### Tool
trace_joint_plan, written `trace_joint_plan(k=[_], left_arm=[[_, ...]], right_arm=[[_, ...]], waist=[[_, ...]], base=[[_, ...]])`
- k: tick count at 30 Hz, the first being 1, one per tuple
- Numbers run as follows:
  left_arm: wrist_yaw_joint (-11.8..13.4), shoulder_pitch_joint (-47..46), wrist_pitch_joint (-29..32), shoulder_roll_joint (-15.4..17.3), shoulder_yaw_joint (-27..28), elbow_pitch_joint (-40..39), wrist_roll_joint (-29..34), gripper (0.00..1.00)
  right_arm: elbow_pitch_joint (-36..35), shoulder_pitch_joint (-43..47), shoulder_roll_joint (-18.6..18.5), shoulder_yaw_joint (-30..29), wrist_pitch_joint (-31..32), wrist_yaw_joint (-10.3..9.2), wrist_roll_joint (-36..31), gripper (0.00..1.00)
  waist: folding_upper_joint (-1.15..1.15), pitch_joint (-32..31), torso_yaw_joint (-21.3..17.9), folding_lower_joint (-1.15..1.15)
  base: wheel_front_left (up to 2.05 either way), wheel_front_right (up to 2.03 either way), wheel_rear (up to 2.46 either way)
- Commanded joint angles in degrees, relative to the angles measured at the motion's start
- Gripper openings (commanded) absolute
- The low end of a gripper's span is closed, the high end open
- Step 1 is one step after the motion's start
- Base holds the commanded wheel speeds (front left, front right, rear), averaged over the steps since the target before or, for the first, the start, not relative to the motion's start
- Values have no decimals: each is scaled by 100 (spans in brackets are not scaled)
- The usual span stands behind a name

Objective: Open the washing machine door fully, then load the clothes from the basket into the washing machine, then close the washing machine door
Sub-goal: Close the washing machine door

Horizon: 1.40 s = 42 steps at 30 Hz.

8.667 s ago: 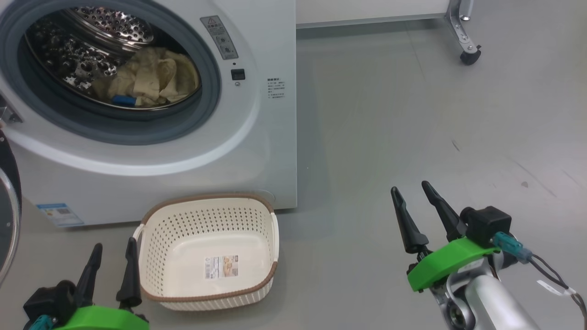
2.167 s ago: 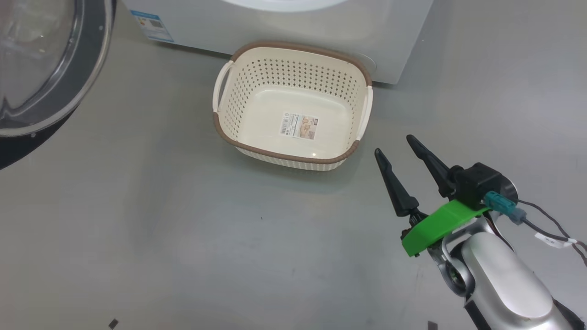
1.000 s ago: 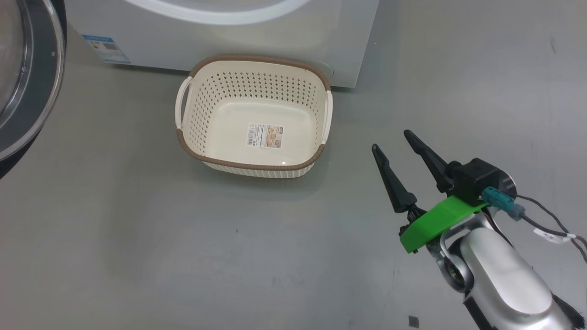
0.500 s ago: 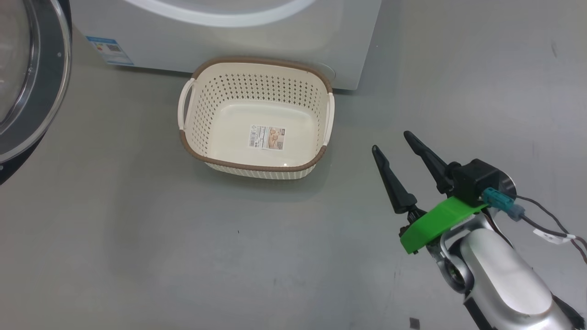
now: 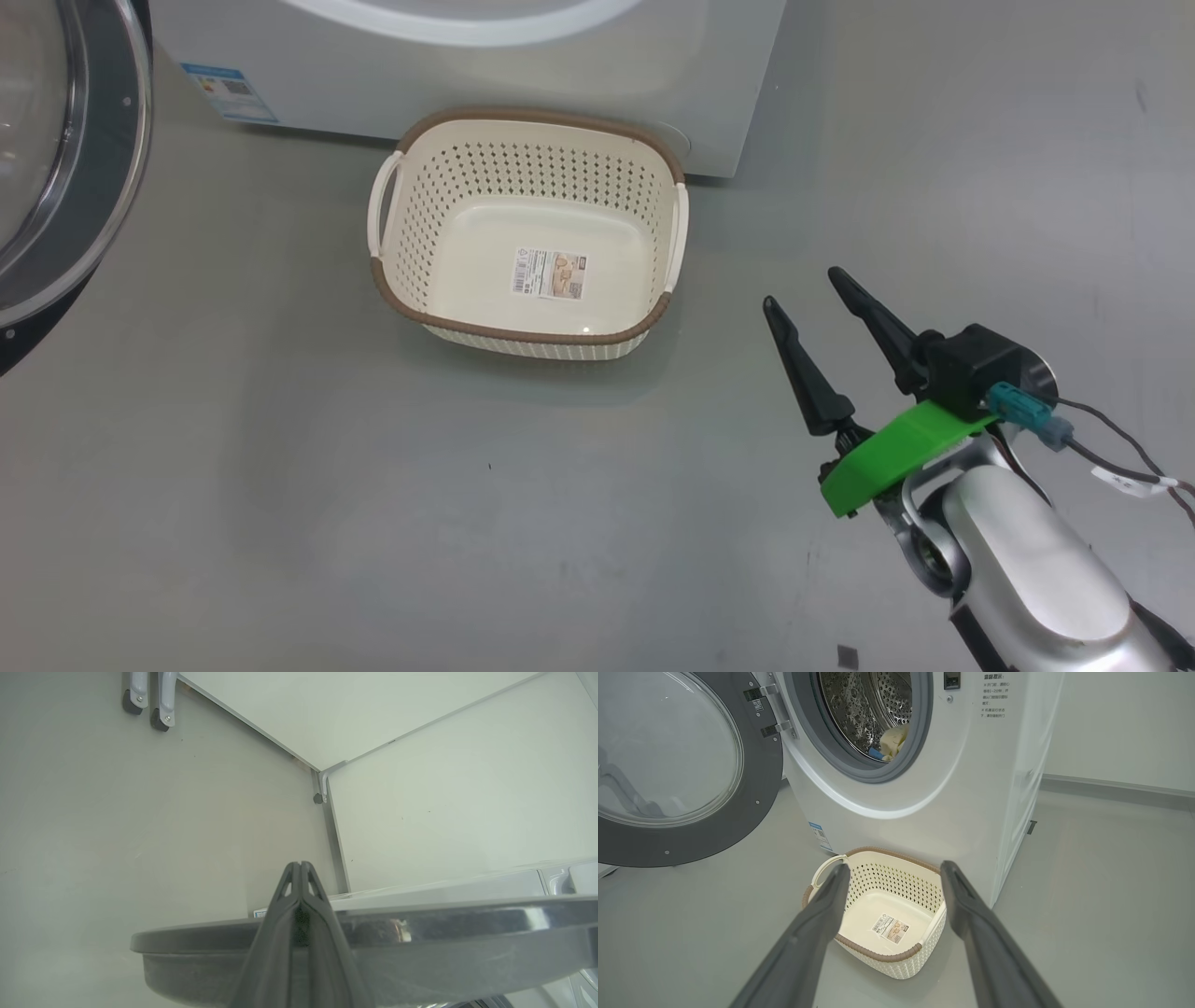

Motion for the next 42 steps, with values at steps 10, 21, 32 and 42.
trace_joint_plan(k=[10,21,32,42], left_arm=[[-122,144,461,-93,-362,-324,-234,0],[-122,404,709,-46,-532,-366,-303,0],[-122,680,1444,-167,-777,-793,-571,0],[-122,1111,2340,-507,-1056,-1923,-1024,0]], right_arm=[[-97,22,-13,177,-38,-15,-20,100],[-58,89,40,243,-38,-15,-13,100],[-39,112,112,211,-38,-15,5,100],[-32,110,212,143,-38,-15,48,100]], waist=[[0,-190,-22,0],[0,-324,-8,0],[0,-413,41,0],[0,-493,83,0]], base=[[0,0,0],[0,0,0],[0,0,0],[0,0,0]])
